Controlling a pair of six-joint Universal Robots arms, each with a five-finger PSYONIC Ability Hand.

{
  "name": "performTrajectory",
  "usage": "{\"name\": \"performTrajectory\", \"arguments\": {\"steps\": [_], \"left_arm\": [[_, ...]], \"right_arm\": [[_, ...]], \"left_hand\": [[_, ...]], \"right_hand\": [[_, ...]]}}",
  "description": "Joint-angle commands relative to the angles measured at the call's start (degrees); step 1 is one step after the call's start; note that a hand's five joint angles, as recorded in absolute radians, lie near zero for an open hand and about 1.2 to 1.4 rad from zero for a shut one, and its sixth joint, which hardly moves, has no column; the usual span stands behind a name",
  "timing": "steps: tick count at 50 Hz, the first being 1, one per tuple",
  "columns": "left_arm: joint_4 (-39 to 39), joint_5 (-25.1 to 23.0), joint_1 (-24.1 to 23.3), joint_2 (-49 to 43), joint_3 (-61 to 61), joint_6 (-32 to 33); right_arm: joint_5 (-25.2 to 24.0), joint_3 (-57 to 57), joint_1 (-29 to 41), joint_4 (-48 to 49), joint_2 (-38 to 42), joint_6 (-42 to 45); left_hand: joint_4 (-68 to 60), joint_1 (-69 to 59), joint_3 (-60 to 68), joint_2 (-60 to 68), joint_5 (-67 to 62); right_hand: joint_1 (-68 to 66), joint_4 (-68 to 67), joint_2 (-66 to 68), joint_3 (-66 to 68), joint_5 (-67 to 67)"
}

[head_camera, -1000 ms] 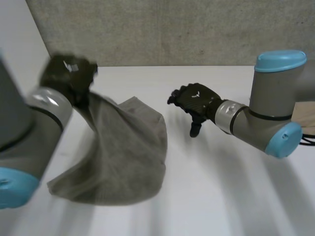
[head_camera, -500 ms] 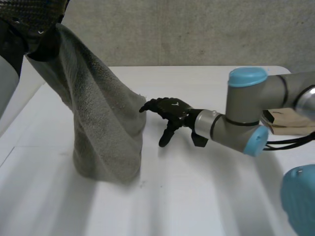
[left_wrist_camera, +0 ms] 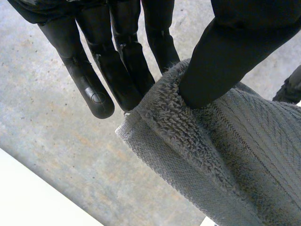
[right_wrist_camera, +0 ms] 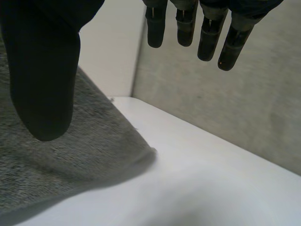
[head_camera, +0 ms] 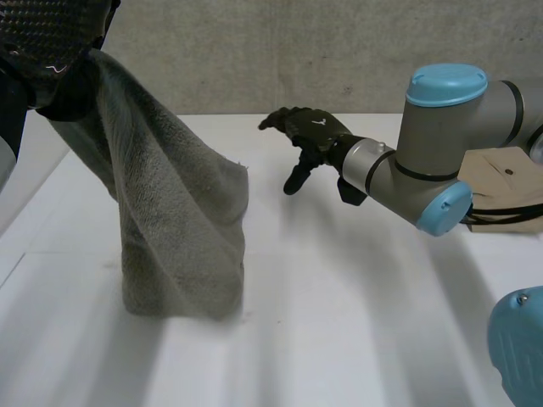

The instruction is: Fold the laundry.

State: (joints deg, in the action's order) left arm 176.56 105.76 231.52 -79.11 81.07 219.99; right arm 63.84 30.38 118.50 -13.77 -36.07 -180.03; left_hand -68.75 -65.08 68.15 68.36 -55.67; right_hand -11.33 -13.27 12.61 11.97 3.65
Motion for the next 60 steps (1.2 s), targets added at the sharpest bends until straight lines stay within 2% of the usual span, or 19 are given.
{"name": "performTrajectory", "arguments": {"steps": [1,10,17,21,22,24,25,26,28,29,32,35,40,41,46,53,56,60], "left_arm": [[0.0,0.1,-2.5,0.8,0.0,0.1],[-0.1,0.6,-5.3,3.7,1.7,3.3],[0.0,0.8,-5.7,6.2,3.0,4.0],[0.0,0.7,-5.7,7.4,3.7,4.0],[0.0,0.7,-5.6,7.7,4.1,4.0],[0.0,0.7,-5.6,8.0,4.4,4.0],[0.0,0.6,-5.5,8.0,4.4,4.0],[0.1,0.5,-5.4,7.9,4.4,4.0],[0.1,0.3,-5.2,7.4,4.4,4.0],[0.3,0.3,-4.9,7.1,4.3,4.1],[1.2,0.3,-4.1,6.6,4.1,4.4],[3.8,0.2,-1.3,5.2,3.8,4.9],[9.6,-0.3,5.1,3.1,3.2,6.3],[12.2,-0.4,7.3,1.9,2.6,6.6],[19.3,-0.4,12.5,-2.3,1.3,6.5],[22.2,-1.2,12.3,-9.1,2.4,5.9],[22.2,-2.4,11.5,-10.8,5.5,5.3],[22.2,-2.7,11.3,-12.5,10.8,3.5]], "right_arm": [[-12.4,-7.2,0.9,0.5,6.9,0.6],[-12.8,-13.4,3.6,1.6,14.6,0.6],[-13.7,-14.7,5.1,3.5,16.9,0.6],[-15.9,-14.7,5.7,3.7,17.8,0.6],[-16.4,-14.7,5.7,3.7,17.9,0.6],[-16.7,-14.8,5.8,3.7,18.0,0.6],[-16.5,-15.1,5.7,3.7,17.8,0.6],[-16.0,-15.3,5.7,3.8,17.6,0.6],[-14.1,-16.0,5.5,4.4,17.2,0.7],[-11.2,-16.7,5.3,5.1,16.3,1.4],[-7.1,-17.4,4.7,6.1,13.4,2.0],[-3.1,-16.6,-0.4,5.8,7.6,4.9],[-1.3,-11.5,-5.9,5.0,-3.5,11.1],[-1.3,-8.1,-7.0,4.8,-7.9,13.5],[-1.3,5.6,-7.6,4.7,-21.0,21.8],[1.3,26.5,-6.5,4.8,-37.0,32.7],[3.8,34.1,-6.5,3.6,-41.2,35.0],[5.2,41.6,-6.4,0.3,-42.2,36.7]], "left_hand": [[-11.3,-14.9,11.9,11.6,-14.3],[-11.3,-14.9,11.9,11.6,-14.3],[-11.3,-14.9,11.9,11.6,-14.3],[-11.3,-14.9,11.9,11.6,-14.3],[-11.3,-14.9,11.9,11.6,-14.3],[-11.3,-14.9,11.9,11.6,-14.3],[-11.3,-14.9,11.9,11.6,-14.3],[-11.3,-14.9,11.9,11.6,-14.3],[-11.3,-14.9,11.9,11.6,-14.3],[-11.3,-14.9,11.9,11.6,-14.3],[-11.3,-14.9,11.9,11.6,-14.3],[-11.3,-14.9,11.9,11.6,-14.3],[-11.3,-14.9,11.9,11.6,-14.3],[-11.3,-14.9,11.9,11.6,-14.3],[-11.3,-14.9,11.9,11.6,-14.3],[-11.3,-14.9,11.9,11.6,-14.3],[-11.3,-14.9,11.9,11.6,-14.3],[-11.3,-14.9,11.9,11.6,-14.3]], "right_hand": [[1.3,3.3,-2.6,-2.0,-3.7],[1.3,3.3,-2.6,-2.0,-3.7],[1.3,3.3,-2.6,-2.0,-3.7],[0.8,2.7,-2.1,-1.4,-3.1],[-7.8,-5.8,6.5,7.1,5.4],[-36.3,-34.3,35.0,35.6,34.0],[-63.9,-62.0,62.6,63.3,61.6],[-68.6,-66.7,67.3,68.0,66.3],[-68.7,-66.7,67.4,68.0,66.3],[-68.7,-66.7,67.4,68.0,66.3],[-68.7,-66.7,67.4,68.0,66.3],[-68.7,-66.7,67.4,68.0,66.3],[-68.7,-66.7,67.4,68.0,66.3],[-68.7,-66.7,67.4,68.0,66.3],[-68.7,-66.7,67.4,68.0,66.3],[-68.7,-66.7,67.4,68.0,66.3],[-68.7,-66.7,67.4,68.0,66.3],[-68.7,-66.7,67.4,68.0,66.3]]}}
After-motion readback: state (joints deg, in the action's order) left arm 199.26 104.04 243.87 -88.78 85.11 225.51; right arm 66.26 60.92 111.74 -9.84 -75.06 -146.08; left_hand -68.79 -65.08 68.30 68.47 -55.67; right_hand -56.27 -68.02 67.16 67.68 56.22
